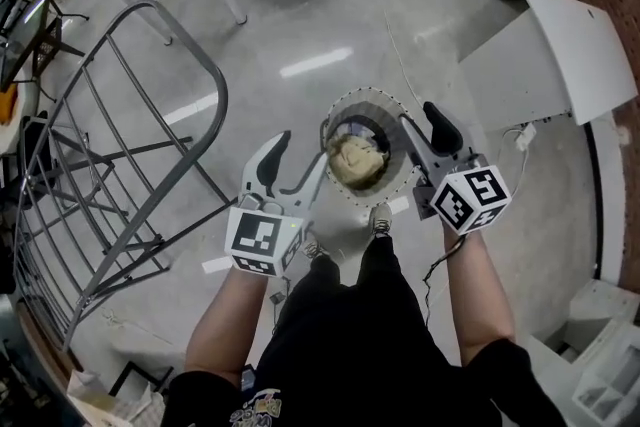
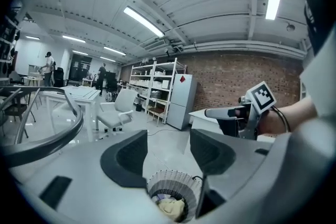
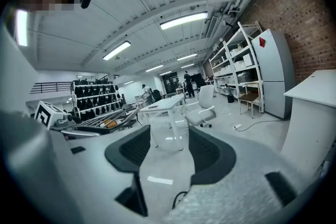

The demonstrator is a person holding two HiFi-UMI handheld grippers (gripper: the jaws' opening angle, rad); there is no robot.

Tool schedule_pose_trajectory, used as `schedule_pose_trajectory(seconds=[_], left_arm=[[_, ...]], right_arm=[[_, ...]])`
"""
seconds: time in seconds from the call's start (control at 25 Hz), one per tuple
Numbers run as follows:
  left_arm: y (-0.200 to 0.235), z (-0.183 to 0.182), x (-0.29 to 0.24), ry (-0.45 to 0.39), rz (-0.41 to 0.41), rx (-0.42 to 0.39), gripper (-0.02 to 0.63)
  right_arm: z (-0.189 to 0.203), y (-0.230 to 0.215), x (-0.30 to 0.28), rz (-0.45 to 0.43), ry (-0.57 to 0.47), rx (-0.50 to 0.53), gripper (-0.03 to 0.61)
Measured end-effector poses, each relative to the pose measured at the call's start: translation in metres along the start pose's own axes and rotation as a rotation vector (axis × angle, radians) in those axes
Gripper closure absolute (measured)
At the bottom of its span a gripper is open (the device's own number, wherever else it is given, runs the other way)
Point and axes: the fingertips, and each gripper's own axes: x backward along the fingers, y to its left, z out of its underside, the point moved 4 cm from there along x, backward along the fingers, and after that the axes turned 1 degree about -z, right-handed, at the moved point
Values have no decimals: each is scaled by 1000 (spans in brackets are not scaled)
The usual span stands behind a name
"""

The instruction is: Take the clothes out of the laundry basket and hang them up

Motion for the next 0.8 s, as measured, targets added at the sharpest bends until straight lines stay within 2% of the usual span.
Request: schedule_pose_trajectory(seconds=[0.44,0.52,0.68,0.8], left_arm=[[-16,43,-74,47,-115,50,382],[-17,54,-90,47,-136,43,382],[-21,82,-118,123,-145,77,382],[-20,106,-134,141,-155,77,382]], right_arm=[[64,-102,-47,-82,122,-88,334],[83,-122,-56,-90,146,-99,333],[127,-155,-73,-89,185,-120,331],[161,-170,-87,-85,209,-128,328]])
